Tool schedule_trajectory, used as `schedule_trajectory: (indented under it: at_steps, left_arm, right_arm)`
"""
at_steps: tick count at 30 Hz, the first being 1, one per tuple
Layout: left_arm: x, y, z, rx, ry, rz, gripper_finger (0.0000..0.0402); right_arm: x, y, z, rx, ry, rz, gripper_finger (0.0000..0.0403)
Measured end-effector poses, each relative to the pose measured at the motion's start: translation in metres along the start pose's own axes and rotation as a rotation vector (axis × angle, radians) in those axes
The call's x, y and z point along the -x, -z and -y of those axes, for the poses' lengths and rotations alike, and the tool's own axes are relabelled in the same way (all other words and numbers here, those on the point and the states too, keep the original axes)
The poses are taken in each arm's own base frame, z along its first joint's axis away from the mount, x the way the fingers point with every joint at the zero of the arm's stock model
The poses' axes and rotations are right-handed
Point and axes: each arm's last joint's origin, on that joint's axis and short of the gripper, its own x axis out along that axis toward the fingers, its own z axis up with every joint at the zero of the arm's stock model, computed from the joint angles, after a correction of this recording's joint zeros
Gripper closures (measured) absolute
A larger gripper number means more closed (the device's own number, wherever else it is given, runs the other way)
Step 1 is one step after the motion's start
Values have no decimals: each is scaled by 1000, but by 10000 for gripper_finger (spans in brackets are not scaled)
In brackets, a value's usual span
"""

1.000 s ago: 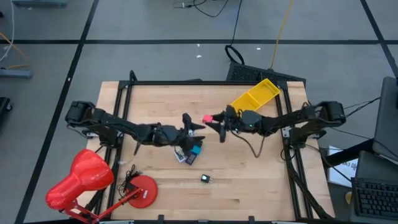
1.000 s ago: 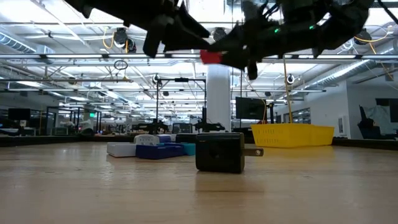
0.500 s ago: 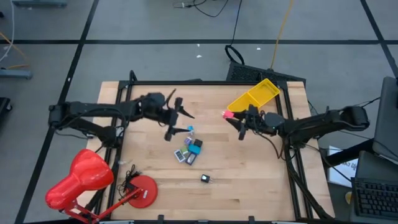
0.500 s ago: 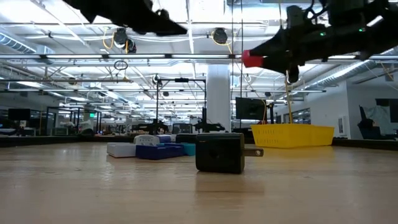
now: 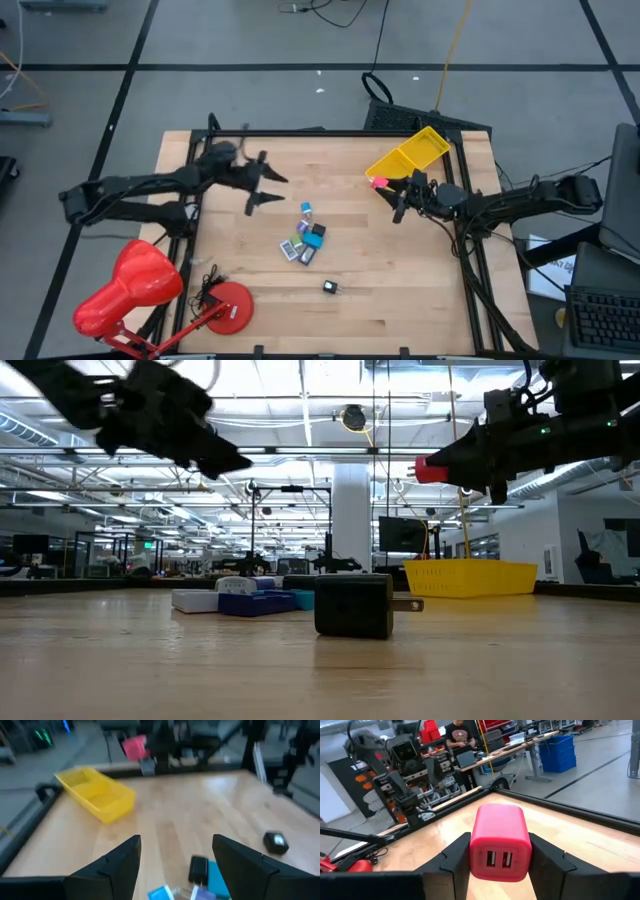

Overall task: Pick & Place Office items
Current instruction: Put the pink charger adapter into the top yellow basket

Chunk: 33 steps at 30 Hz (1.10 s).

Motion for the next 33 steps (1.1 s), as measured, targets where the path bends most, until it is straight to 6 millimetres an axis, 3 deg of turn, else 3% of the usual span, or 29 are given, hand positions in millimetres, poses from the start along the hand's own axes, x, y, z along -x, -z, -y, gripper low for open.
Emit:
schedule_trajectory:
  at_steps: [6, 11, 19, 24, 33]
  left_arm:
    - [39, 15, 22, 94, -126, 114, 136]
    - [54, 14, 41, 172, -93, 220, 131]
    - [61, 35, 70, 30, -31, 286, 130]
    - [61, 52, 75, 128, -118, 289, 130]
    - [62, 52, 74, 129, -226, 305, 130]
  right_arm:
    - [0, 1, 3, 14, 44, -6, 259]
    - [-1, 2, 8, 26, 131, 1, 259]
    - [-3, -1, 26, 71, 347, 30, 259]
    - [-4, -1, 47, 104, 538, -18, 259]
    - [-3, -14, 85, 118, 836, -135, 259]
